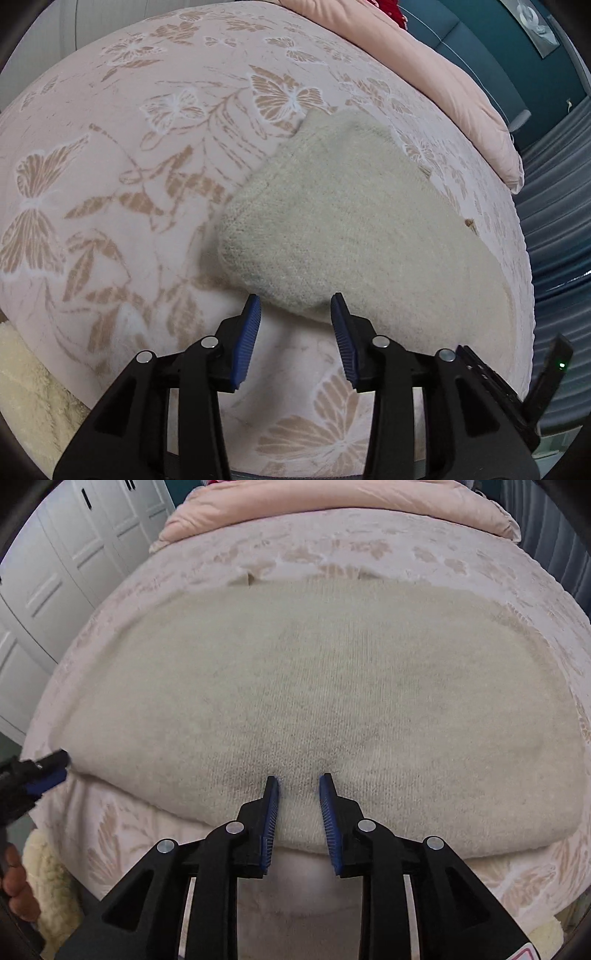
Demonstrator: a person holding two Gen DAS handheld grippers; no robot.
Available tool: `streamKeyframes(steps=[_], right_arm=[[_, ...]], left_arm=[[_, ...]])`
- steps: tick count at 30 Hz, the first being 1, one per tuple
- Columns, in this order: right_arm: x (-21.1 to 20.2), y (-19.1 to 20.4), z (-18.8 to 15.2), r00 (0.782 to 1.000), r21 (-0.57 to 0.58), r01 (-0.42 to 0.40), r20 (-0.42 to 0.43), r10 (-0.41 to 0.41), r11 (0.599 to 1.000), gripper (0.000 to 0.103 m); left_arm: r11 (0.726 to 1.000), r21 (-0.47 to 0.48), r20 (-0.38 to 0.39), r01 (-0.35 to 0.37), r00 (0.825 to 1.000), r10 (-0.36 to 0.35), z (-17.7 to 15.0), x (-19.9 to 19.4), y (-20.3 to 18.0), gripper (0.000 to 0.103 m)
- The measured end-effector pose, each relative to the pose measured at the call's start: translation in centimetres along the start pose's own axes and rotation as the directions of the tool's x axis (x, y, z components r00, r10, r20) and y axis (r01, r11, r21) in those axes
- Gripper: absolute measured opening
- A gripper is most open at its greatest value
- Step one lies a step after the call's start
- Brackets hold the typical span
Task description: Fold small clothes
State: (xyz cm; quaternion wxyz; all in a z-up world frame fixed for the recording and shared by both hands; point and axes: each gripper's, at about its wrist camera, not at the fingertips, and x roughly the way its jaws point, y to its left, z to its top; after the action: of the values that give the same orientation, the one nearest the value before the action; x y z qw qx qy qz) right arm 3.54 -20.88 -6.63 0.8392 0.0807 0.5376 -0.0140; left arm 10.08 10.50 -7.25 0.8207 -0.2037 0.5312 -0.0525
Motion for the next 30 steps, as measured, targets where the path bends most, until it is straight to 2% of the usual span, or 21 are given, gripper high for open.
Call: streamKeyframes(steps=[1,2,4,7,8,10,11,13,14,15,18,20,21,23,24,25,26,27,30], right_arm=[[-1.0,0.5,0.1,1.0,0.004,0.008,0.017,-0.008,1.0,0.026],[-2.0,0.9,0.4,0.999,0.018,-0.027,0.024,0.027,0.999,0.026],[-3.8,1.6,1.6,0.988,0.074,-0.148,0.064,0.143,0.986,0.026],[-4.0,4.4,3.5,0.977,0.054,-0.199,0.085,0.194,0.979,0.026],[-3.0,5.5,3.7,0.975,0.038,-0.214,0.069,0.211,0.976,0.026],[1.0,7.8,3.1,0.968,0.009,-0.242,-0.069,0.242,0.97,0.026],[2.8,8.9,2.0,0.967,-0.022,-0.221,-0.135,0.216,0.975,0.026],[1.8,10.9,0.5,0.99,-0.147,-0.134,-0.057,0.127,0.98,0.027],[1.1,11.6,0.5,0.994,-0.186,-0.108,-0.055,0.099,0.977,0.027],[0.3,11.7,0.8,0.993,-0.178,-0.114,-0.048,0.107,0.977,0.026],[-2.0,11.0,2.8,0.975,-0.061,-0.222,-0.001,0.222,0.973,0.025],[-1.8,11.5,3.7,0.966,-0.056,-0.258,-0.002,0.258,0.965,0.025],[-0.6,12.3,3.6,0.965,-0.078,-0.262,-0.041,0.26,0.962,0.025],[3.8,14.5,2.1,0.952,-0.142,-0.26,-0.204,0.228,0.955,0.025],[4.5,14.9,1.0,0.96,-0.177,-0.237,-0.192,0.203,0.955,0.026],[3.9,15.3,0.7,0.971,-0.223,-0.218,-0.15,0.188,0.95,0.026],[3.4,15.8,1.0,0.975,-0.252,-0.198,-0.149,0.164,0.947,0.026],[2.7,15.8,1.6,0.975,-0.236,-0.203,-0.144,0.172,0.95,0.025],[1.6,15.5,3.5,0.943,-0.121,-0.322,-0.126,0.307,0.939,0.025]], left_arm=[[1.0,0.026,0.007,-0.001,1.0,0.001,-0.1,-0.4,-0.5,0.038],[0.999,0.049,0.021,0.002,1.0,-0.003,-0.2,-0.8,-0.9,0.04],[0.996,0.09,0.059,-0.003,0.998,-0.002,-0.5,-1.7,-1.5,0.053],[0.995,0.104,0.068,-0.007,0.998,0.0,-0.7,-1.8,-1.8,0.053],[0.996,0.093,0.057,0.006,0.998,-0.012,-0.7,-1.7,-1.7,0.053],[0.998,0.053,0.036,0.036,0.999,-0.038,-0.8,-1.6,-1.1,0.053],[0.998,0.033,0.034,0.052,0.998,-0.053,-1.0,-1.8,-0.8,0.053],[0.998,0.01,0.028,0.064,0.998,-0.064,-1.2,-2.1,0.1,0.054],[0.998,0.003,0.025,0.069,0.997,-0.069,-1.3,-2.2,0.6,0.055],[0.998,-0.006,0.024,0.07,0.997,-0.07,-1.3,-2.2,1.1,0.058],[0.997,-0.053,0.019,0.061,0.998,-0.06,-1.2,-1.7,2.6,0.059],[0.996,-0.065,0.018,0.055,0.998,-0.054,-1.1,-1.5,2.9,0.059],[0.997,-0.061,0.02,0.048,0.999,-0.046,-1.1,-1.5,2.9,0.059],[0.999,-0.041,0.031,0.03,0.999,-0.029,-1.0,-1.8,2.7,0.059],[0.999,-0.03,0.038,0.022,0.999,-0.021,-1.0,-2.0,2.6,0.059],[1.0,-0.02,0.043,0.015,0.999,-0.015,-1.0,-2.2,2.6,0.059],[1.0,-0.013,0.048,0.014,0.999,-0.013,-0.9,-2.5,2.8,0.06],[1.0,-0.015,0.054,0.015,0.998,-0.014,-0.9,-2.6,3.0,0.063],[0.998,-0.064,0.052,0.029,0.998,-0.026,-0.8,-2.5,3.8,0.065]])
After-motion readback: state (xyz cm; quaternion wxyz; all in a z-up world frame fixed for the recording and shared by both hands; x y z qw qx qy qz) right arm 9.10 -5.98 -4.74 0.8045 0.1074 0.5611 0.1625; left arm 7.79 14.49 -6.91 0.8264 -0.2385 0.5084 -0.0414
